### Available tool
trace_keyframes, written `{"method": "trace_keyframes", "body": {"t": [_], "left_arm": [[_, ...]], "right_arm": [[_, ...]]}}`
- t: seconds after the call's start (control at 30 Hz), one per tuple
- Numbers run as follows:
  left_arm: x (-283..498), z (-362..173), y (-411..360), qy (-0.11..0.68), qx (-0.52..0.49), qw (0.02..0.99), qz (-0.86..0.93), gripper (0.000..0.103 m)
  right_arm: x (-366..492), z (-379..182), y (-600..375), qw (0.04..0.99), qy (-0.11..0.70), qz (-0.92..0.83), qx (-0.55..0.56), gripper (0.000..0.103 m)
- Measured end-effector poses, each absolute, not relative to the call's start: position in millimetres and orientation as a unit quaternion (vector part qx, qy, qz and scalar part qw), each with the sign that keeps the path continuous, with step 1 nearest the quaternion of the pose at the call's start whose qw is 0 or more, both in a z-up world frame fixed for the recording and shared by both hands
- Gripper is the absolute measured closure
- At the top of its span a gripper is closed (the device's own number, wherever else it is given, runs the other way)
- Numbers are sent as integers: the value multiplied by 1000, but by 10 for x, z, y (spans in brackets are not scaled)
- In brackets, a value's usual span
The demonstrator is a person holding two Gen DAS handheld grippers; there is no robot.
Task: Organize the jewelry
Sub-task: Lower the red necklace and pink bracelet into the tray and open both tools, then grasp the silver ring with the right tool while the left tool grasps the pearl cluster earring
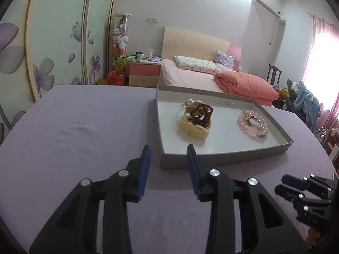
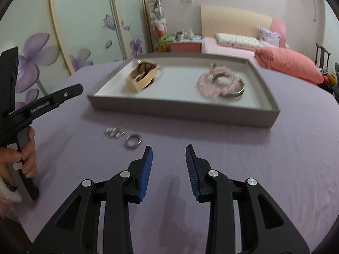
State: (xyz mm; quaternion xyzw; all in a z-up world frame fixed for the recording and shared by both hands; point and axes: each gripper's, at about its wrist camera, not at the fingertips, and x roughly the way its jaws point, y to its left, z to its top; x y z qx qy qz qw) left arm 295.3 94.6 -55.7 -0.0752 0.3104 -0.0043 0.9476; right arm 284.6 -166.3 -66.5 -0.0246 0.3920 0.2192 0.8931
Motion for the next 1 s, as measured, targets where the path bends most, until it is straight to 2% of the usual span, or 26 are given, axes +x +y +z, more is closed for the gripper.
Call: {"method": "trace_keyframes", "body": {"t": [0.4, 0.5, 0.8, 0.83, 0.87, 1.0], "left_arm": [[2975, -535, 974, 313, -78, 947, -3, 67], [3003, -525, 947, 313, -76, 947, -3, 67], [3001, -548, 839, 316, -73, 946, -9, 67], [2995, -552, 816, 317, -72, 946, -10, 67], [2993, -555, 804, 317, -72, 946, -12, 67], [2995, -570, 732, 321, -68, 944, -18, 65]], "right_arm": [[2997, -790, -1190, 874, 424, 230, -63, 69], [3008, -800, -1164, 875, 421, 227, -72, 82], [2782, -798, -1536, 880, 423, 208, -64, 85], [2751, -799, -1618, 881, 424, 200, -61, 86], [2717, -802, -1725, 884, 424, 188, -58, 94], [2726, -802, -2190, 892, 432, 129, -32, 95]]}}
